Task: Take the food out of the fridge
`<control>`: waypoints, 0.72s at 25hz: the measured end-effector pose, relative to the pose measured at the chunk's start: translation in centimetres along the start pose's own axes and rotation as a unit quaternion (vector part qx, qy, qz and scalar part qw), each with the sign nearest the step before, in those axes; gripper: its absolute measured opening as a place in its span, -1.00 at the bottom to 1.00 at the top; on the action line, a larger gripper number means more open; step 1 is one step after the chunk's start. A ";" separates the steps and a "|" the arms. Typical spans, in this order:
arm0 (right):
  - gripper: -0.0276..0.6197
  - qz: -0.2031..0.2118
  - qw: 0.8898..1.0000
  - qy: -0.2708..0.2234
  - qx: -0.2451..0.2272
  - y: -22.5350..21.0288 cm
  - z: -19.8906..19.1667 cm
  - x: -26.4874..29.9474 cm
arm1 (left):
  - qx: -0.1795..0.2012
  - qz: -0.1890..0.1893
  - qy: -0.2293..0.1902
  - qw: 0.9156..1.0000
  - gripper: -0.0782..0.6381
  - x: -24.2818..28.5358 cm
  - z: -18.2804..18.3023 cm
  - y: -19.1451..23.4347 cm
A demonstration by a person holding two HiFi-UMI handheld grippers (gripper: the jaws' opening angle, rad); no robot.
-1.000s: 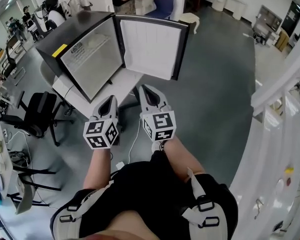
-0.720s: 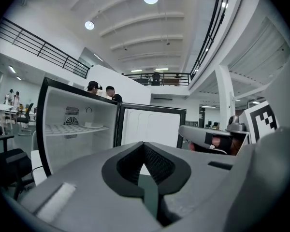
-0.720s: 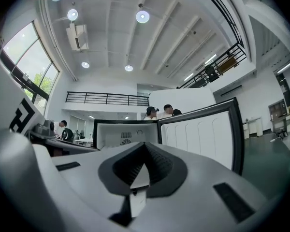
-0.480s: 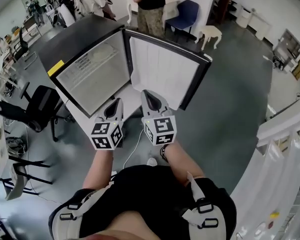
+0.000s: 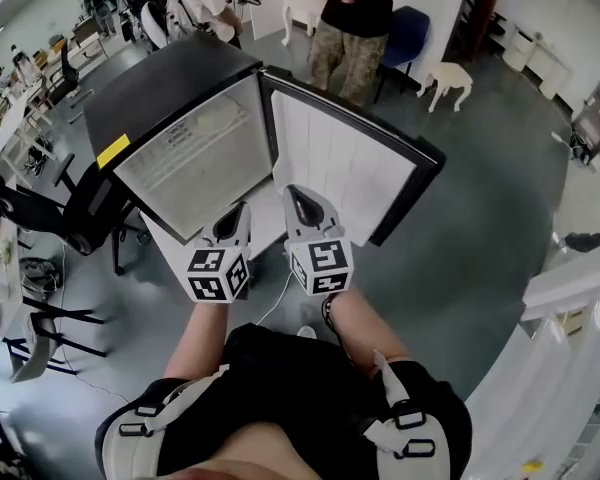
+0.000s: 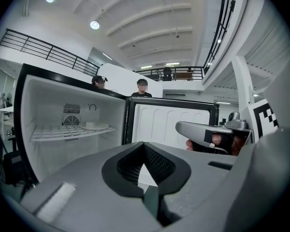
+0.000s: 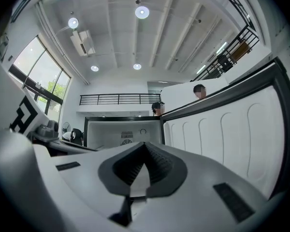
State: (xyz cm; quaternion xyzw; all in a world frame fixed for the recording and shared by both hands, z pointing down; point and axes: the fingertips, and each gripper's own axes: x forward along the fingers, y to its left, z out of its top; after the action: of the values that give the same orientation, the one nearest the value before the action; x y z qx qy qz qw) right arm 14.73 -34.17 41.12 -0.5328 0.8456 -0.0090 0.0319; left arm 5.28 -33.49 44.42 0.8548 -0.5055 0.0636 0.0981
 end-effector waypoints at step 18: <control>-0.87 0.147 0.969 0.039 -0.195 3.8 -0.5 10.6 | -0.014 0.029 -0.026 0.999 -0.78 1.6 2.5 8.6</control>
State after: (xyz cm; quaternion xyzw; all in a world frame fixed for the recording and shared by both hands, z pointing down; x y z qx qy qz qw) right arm 6.68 -42.04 40.98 -0.3978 0.9006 0.1404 -0.1050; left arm -1.48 -39.46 43.18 0.8400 -0.5330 0.0368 0.0950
